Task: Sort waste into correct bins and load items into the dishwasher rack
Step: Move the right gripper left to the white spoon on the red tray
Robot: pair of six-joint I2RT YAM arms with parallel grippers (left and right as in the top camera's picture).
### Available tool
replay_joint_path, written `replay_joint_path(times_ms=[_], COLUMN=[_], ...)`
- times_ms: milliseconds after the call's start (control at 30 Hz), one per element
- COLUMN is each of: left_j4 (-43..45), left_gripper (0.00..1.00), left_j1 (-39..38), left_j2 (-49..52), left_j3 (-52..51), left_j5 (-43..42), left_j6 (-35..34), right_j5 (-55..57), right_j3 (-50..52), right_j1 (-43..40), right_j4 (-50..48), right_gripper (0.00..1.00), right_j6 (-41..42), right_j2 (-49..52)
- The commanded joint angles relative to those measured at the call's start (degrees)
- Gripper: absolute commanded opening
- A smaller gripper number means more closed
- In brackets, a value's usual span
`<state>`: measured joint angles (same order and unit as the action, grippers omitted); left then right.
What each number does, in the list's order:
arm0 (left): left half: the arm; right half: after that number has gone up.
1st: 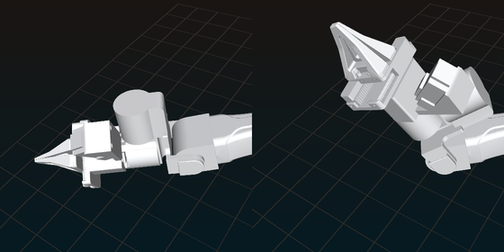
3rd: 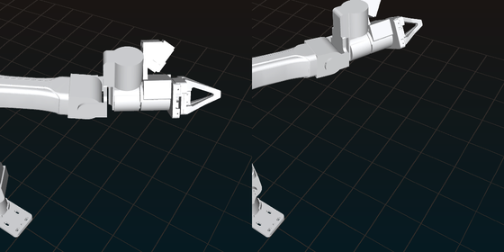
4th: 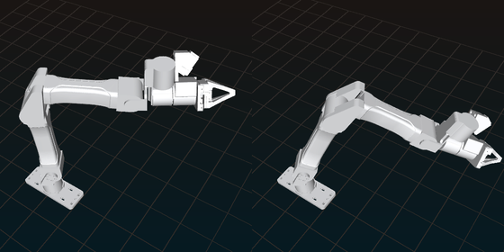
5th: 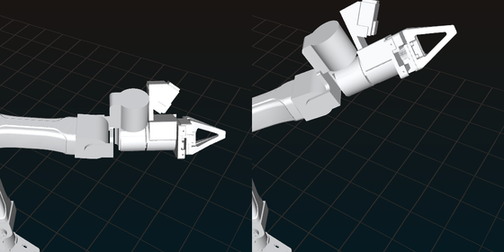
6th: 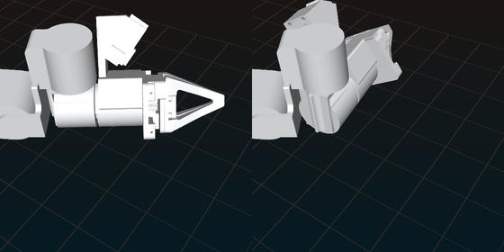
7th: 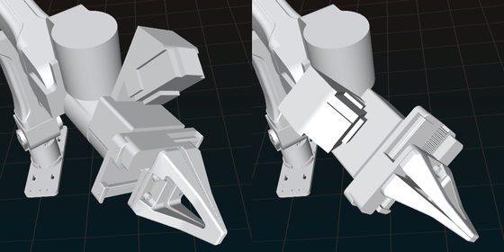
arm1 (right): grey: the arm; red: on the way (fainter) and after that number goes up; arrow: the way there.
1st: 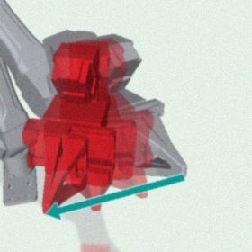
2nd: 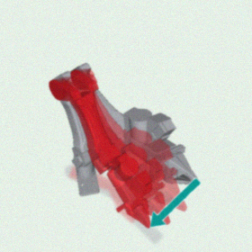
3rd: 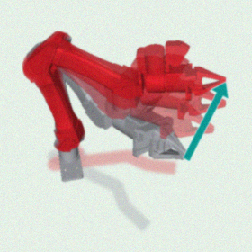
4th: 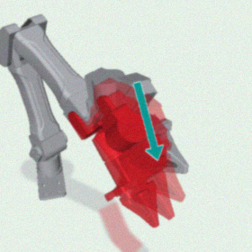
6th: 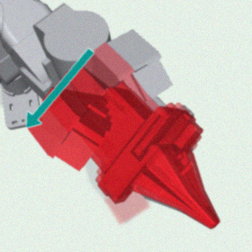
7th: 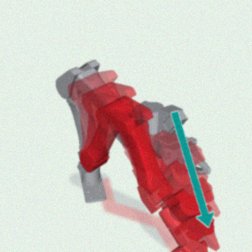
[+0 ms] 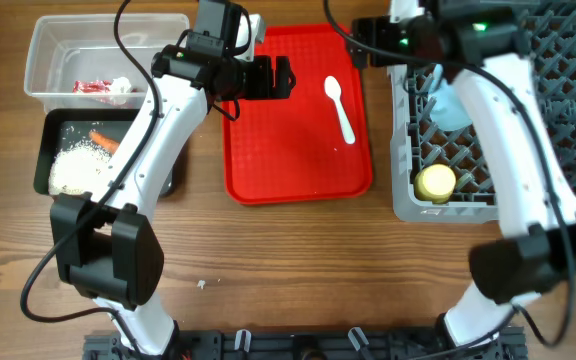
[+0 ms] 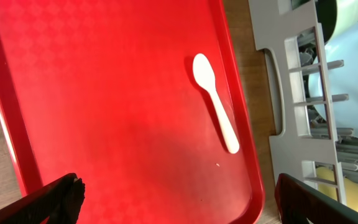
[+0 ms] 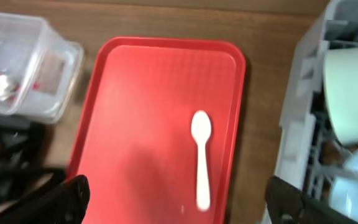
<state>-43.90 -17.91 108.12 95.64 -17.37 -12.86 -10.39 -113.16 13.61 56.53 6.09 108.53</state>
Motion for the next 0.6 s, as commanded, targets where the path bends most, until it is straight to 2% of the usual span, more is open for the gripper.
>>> replay_joint_path(times_ms=[0,67,200,333,467,567], left_j4=[0.8,1.0,-0.2,-2.1,-2.1,-1.8], left_gripper=[1.0,1.0,1.0,1.0,1.0,1.0], left_j1=[-0.2,0.0,1.7,3.7,5.9,7.6], left_j2=[-0.4,-0.6,-1.2,-1.3,-1.3,-1.3], left_j3=[0.4,0.4,0.4,0.4,0.4,0.4], left_j5=[0.8,4.3,19.2,34.0,36.3,36.4], left_j6=[0.5,0.5,-1.1,-12.6,-15.4,-15.5], right_j5=[2.1,2.3,3.0,3.1,2.9,3.4], right_j3=[-0.6,-0.6,-0.6,-0.6,-0.6,-0.6], right_j1=[0.7,0.6,0.7,0.7,1.4,2.3], right_j4=[-1.5,-1.9,-2.5,-3.6,-3.1,-2.8], right_gripper=[0.9,0.89,0.85,0.76,0.61,0.59], right_j6=[1.4,1.4,1.4,1.4,1.1,-0.3], right_j2=[7.7,10.7,14.6,16.9,19.4,21.3])
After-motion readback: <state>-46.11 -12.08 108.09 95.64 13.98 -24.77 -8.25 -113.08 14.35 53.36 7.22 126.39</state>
